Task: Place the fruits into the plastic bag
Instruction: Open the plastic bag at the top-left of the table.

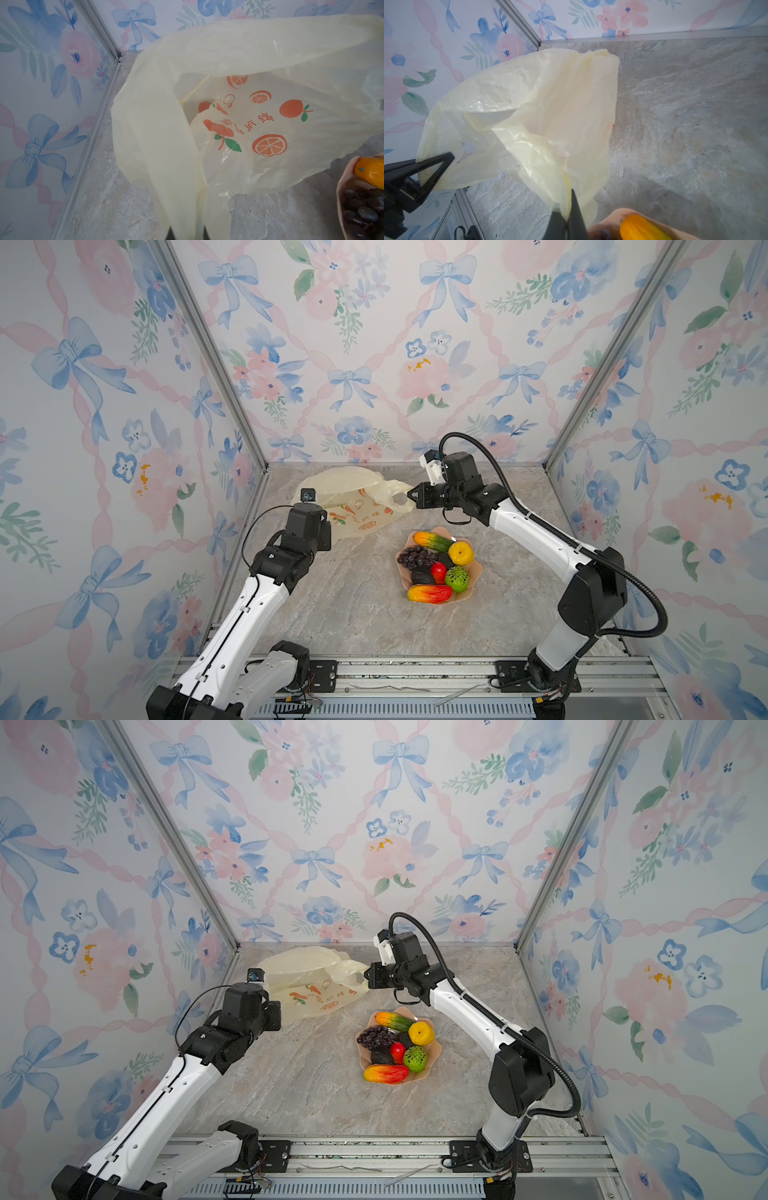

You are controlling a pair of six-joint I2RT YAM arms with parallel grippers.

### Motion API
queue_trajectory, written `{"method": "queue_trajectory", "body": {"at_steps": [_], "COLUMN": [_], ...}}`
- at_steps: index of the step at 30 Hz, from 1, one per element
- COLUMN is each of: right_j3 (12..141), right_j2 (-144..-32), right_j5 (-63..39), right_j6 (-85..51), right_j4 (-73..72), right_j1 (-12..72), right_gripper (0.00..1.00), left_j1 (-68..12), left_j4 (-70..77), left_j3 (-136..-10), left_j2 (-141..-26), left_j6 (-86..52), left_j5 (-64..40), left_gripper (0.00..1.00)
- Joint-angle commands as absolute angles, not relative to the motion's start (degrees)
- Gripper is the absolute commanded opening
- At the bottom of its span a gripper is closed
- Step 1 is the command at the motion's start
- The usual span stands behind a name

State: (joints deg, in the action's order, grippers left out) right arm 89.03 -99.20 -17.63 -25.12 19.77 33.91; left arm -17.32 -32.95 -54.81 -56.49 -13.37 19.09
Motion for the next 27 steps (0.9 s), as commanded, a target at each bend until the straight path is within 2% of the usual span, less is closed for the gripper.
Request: {"method": "queue_trajectory", "body": {"at_steps": [1,12,13,17,20,22,27], "right_j3": [92.07,96.34,96.41,95.40,93.93,93.50,92.89], "right_j2": [-100.89,-106.50,-106.62,-104.39,-100.98,-98.67,-92.21], "right_j5": [-18.99,-15.91,-15.91,-14.69,-12.19,-11.01,-8.54], "right_j6": [-25.99,-23.98,-23.95,-23.31,-21.95,-21.11,-20.19], "right_j4": [19.80,23.66,23.89,25.17,26.83,28.90,35.90], "right_j1": [34.70,33.66,33.58,33.22,32.66,32.13,32.92], "right_gripper": [0.00,0.00,0.03,0.42,0.60,0.66,0.70], "left_j1": [-17.12,-17.23,-17.44,-18.11,-18.63,-19.48,-23.37], "left_j4": [-36.92,-39.51,-39.71,-40.07,-39.94,-39.90,-39.86], "left_j3": [-57.23,-51.92,-51.77,-51.92,-52.11,-52.45,-53.30], "left_j2": [-55.16,-51.71,-51.68,-52.79,-54.51,-55.66,-57.29], "left_j6": [-14.69,-20.54,-21.04,-21.84,-22.19,-22.70,-24.32], "left_j5": [17.74,12.48,12.95,12.02,11.49,11.14,11.41], "left_gripper": [0.00,0.00,0.00,0.00,0.00,0.00,0.00]}}
